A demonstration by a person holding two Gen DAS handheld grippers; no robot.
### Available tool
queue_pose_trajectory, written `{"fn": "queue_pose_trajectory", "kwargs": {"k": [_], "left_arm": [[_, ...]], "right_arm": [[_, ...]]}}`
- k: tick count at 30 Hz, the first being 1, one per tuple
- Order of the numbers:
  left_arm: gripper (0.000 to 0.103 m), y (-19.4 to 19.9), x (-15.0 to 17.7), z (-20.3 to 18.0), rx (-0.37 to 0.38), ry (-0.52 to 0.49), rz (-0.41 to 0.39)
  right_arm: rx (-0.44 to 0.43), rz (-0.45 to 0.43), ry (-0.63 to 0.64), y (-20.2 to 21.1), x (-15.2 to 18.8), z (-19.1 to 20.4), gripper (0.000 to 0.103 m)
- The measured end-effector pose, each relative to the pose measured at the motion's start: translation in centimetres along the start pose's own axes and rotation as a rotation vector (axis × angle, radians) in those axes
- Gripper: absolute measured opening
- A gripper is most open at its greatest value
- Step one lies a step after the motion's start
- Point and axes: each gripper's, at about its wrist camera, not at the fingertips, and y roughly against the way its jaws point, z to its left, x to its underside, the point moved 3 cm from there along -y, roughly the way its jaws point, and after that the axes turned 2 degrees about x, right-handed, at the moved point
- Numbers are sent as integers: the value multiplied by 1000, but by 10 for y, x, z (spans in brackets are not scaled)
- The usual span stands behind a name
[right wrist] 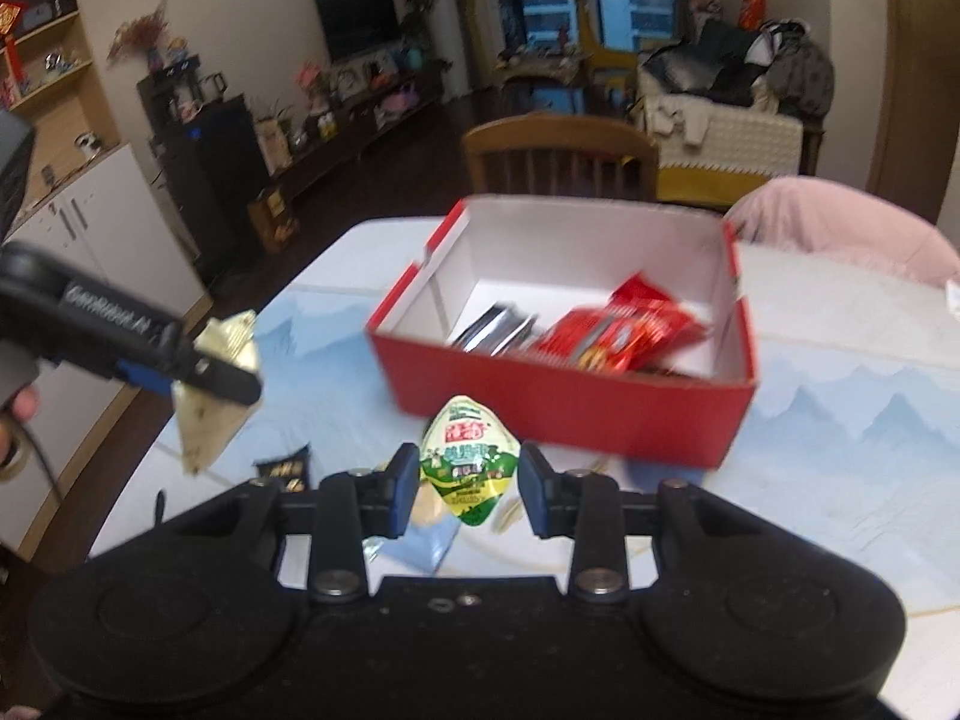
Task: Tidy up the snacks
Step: 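Carry the cream packet into the box with the left gripper and release it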
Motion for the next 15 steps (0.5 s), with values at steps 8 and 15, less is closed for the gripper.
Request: {"fn": "queue_pose_trajectory", "kwargs": {"k": [8,15], "left_arm": [[54,12,-23,-57,-1,-115,-43],[54,-4,-53,-92,-42,-172,-55]], "right_arm": [[51,-55,-27,-4,-32,-34,34],[93,-62,-30,-22,-55,-57,34]]}}
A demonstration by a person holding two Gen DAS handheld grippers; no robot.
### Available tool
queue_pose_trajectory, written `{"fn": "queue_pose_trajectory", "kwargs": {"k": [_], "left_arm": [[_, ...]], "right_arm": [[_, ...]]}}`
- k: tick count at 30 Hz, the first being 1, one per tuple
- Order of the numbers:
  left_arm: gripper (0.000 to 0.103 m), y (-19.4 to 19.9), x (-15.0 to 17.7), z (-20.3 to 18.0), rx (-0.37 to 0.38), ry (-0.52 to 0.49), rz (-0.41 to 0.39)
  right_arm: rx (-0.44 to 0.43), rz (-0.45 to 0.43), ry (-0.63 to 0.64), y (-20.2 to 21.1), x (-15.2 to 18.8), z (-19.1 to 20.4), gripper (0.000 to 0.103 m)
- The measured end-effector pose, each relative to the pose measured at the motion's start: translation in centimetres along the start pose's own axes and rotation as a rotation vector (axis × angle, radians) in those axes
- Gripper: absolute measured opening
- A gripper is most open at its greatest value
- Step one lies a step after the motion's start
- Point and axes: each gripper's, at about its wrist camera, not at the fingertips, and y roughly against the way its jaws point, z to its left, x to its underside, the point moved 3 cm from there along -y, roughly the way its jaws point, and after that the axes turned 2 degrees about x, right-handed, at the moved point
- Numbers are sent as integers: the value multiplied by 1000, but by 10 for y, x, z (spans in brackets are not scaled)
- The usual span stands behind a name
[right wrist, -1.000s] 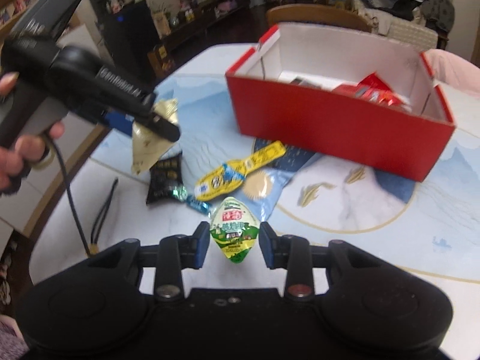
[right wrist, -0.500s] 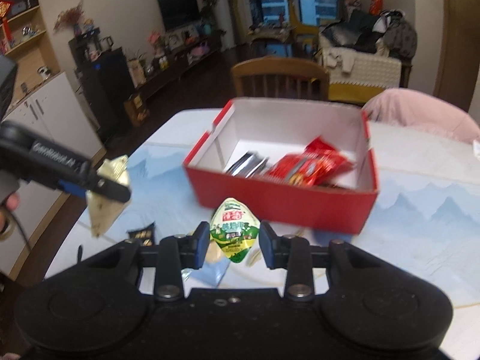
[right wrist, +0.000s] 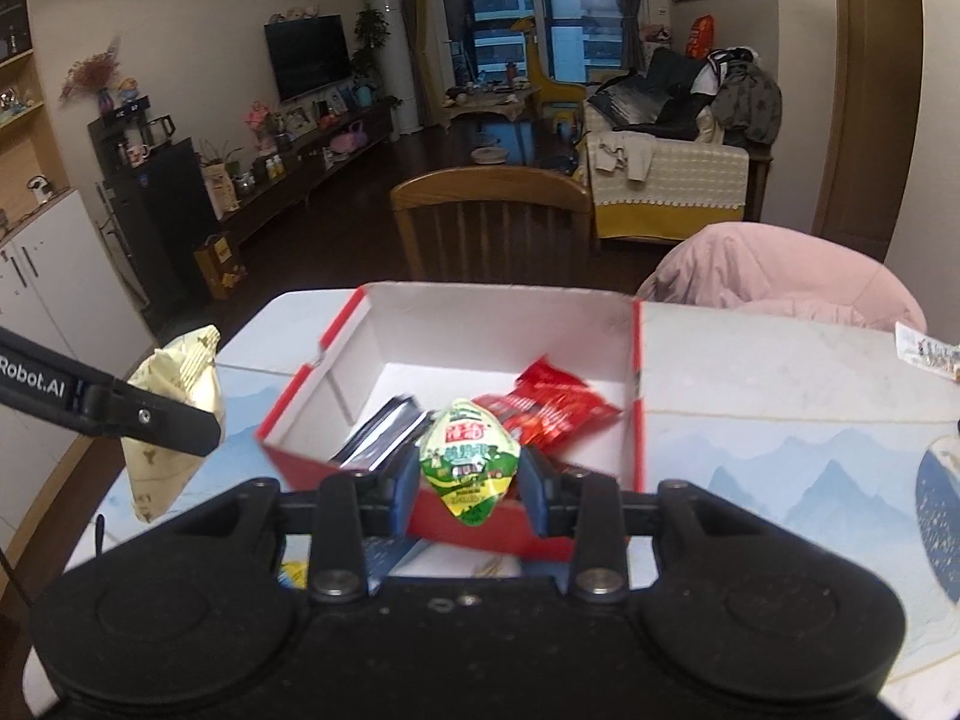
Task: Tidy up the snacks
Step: 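Carry the cream packet into the box with the left gripper and release it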
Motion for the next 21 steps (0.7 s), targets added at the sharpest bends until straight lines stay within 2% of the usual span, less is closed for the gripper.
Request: {"fn": "queue_pose_trajectory", "kwargs": {"k": [13,17,21], "left_arm": [[54,-76,-55,-3,-128,12,70],[54,-105,-60,7,-173,30,112],[54,-122,-57,18,-176,57,144]], "right_arm": [[59,73,-2,-67,-15,-34,33],[16,93,-9,-77,-10,-39,35],[-124,80,36,-64,2,-31,37]]}}
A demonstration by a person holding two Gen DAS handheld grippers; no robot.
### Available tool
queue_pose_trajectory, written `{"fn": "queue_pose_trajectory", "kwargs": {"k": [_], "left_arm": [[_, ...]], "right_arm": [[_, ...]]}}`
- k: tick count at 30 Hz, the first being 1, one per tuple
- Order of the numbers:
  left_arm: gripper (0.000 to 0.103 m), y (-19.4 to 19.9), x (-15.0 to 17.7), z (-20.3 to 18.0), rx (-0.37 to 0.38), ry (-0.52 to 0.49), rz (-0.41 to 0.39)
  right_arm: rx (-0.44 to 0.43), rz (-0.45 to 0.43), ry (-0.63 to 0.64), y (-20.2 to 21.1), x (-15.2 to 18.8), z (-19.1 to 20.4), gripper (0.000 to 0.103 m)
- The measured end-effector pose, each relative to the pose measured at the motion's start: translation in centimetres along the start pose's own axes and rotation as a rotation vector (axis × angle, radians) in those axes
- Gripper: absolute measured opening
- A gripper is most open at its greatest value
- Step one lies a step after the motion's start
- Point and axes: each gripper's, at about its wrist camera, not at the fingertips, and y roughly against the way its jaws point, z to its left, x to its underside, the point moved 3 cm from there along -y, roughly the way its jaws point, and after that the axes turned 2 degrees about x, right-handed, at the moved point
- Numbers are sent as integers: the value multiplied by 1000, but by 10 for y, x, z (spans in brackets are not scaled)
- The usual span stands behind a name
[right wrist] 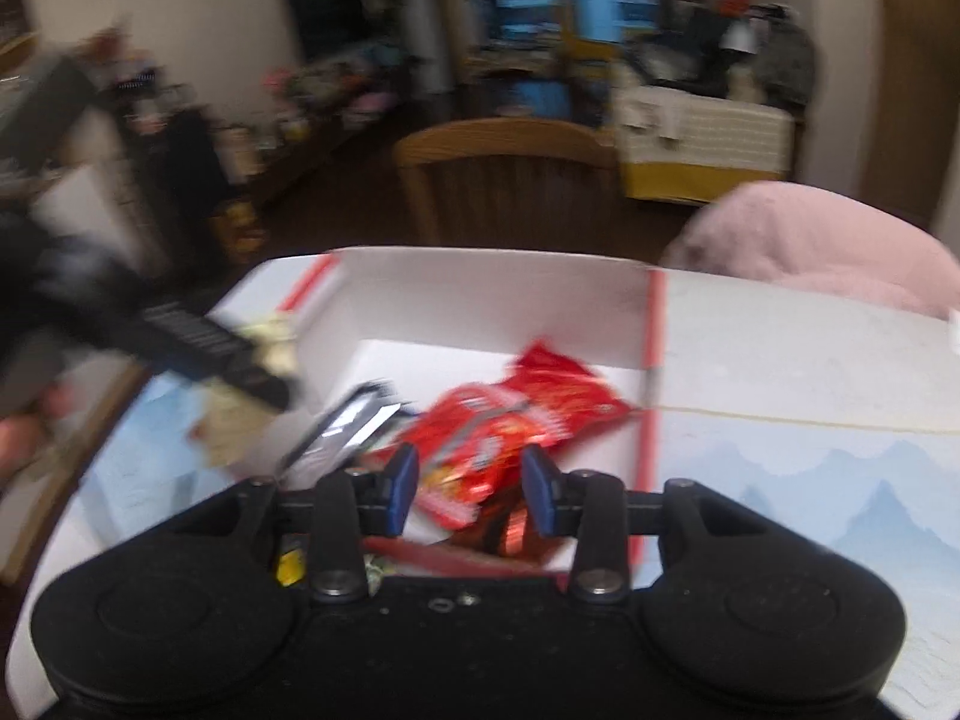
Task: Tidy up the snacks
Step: 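Carry the cream packet into the box with the left gripper and release it, then lower the green jelly cup into the box and open the right gripper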
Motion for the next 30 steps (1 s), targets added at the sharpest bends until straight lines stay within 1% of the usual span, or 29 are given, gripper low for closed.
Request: {"fn": "queue_pose_trajectory", "kwargs": {"k": [2,3,5,6,7,9,12,18,23,26,30], "left_arm": [[54,-5,2,3,4,-1,11],[54,-6,3,4,4,0,15],[54,-9,5,6,6,-1,21],[54,-11,5,5,7,-2,24],[54,-12,5,5,7,-4,24],[54,-13,5,4,4,-14,19],[54,-14,5,3,-3,-26,15],[53,-22,4,-2,-30,-46,25],[53,-27,2,-6,-51,-72,21],[53,-31,2,-5,-56,-71,26],[53,-35,3,-2,-58,-57,34]], "right_arm": [[-56,9,39,7,11,8,40],[-92,21,55,9,17,12,40],[-133,36,87,12,30,22,43],[-144,46,101,11,37,26,48],[-146,61,121,7,45,32,55],[-128,87,133,-4,57,36,60],[-125,140,118,-28,72,41,60],[-120,195,119,-71,84,46,60],[-126,202,109,-94,85,55,60],[-123,197,130,-102,87,62,59],[-121,180,146,-112,88,70,55]]}}
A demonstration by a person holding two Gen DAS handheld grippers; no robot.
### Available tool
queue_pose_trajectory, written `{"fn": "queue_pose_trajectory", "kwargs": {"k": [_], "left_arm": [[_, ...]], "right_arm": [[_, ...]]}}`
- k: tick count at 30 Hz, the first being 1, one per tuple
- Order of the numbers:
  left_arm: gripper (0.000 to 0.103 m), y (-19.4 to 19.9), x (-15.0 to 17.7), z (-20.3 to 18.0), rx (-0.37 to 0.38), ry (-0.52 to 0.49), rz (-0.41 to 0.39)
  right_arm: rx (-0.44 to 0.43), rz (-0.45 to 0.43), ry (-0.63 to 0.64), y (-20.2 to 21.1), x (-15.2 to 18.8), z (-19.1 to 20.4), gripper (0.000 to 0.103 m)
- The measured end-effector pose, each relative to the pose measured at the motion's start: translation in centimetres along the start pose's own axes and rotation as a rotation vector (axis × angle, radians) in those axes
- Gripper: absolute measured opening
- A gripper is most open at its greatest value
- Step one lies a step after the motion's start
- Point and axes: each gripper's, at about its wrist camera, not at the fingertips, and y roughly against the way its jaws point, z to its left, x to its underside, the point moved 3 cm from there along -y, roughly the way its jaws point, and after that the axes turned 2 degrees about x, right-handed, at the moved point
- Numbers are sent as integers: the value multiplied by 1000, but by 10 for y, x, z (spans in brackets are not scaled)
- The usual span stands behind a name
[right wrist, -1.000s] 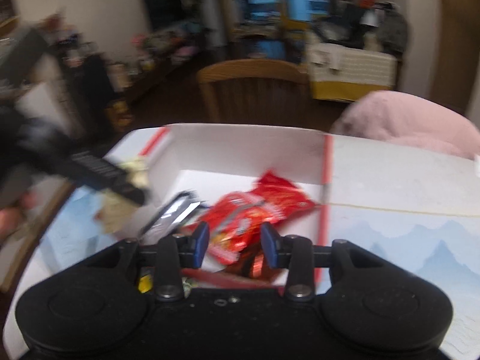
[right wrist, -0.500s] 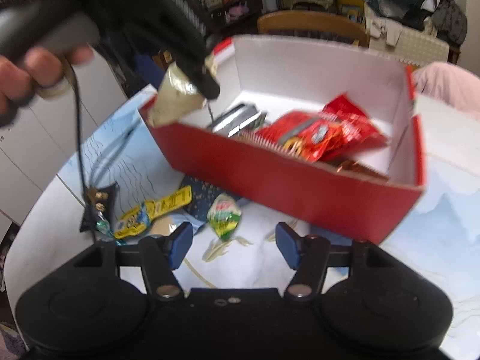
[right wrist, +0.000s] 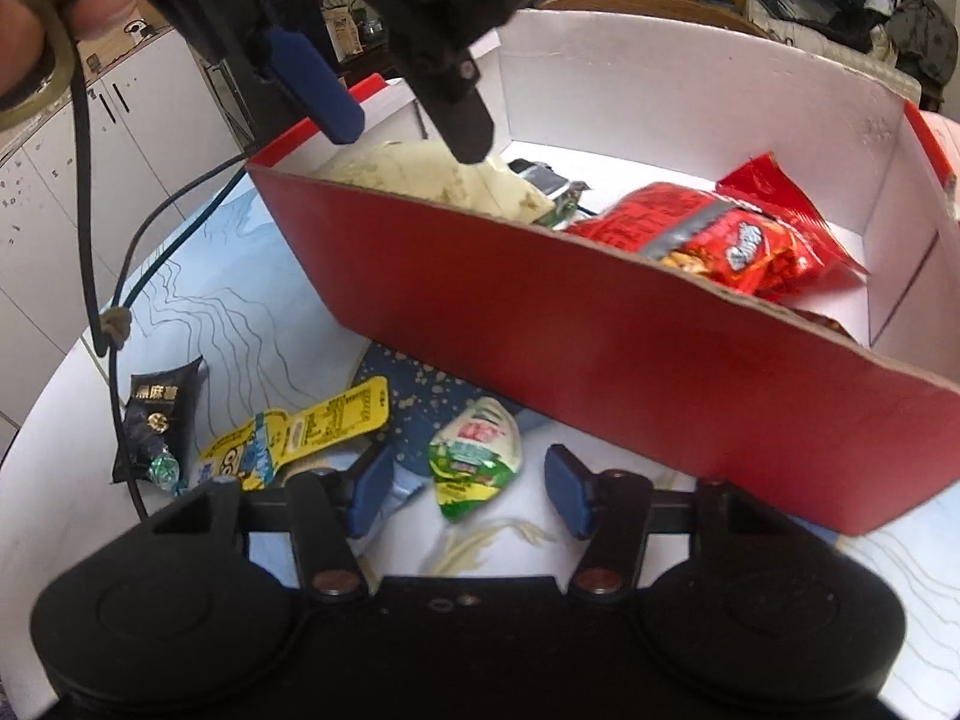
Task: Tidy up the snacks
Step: 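Lower the green jelly cup into the box and open the right gripper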
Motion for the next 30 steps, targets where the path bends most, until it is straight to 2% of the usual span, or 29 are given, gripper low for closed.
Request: {"fn": "queue_pose_trajectory", "kwargs": {"k": [7,15,21,26,28,30], "left_arm": [[53,-5,3,3,-6,3,8],[53,-6,7,5,-3,10,14],[53,7,9,10,28,15,0],[53,23,7,14,66,34,-25],[53,28,6,14,76,37,-36],[53,32,6,15,77,41,-43]], "right_arm": [[31,-8,31,-5,2,2,35],[65,-41,38,8,10,1,32],[9,-79,0,58,10,-4,32],[-53,-205,2,123,-13,-9,33],[-28,-262,7,142,-25,-13,33],[43,-302,31,149,-38,-19,33]]}}
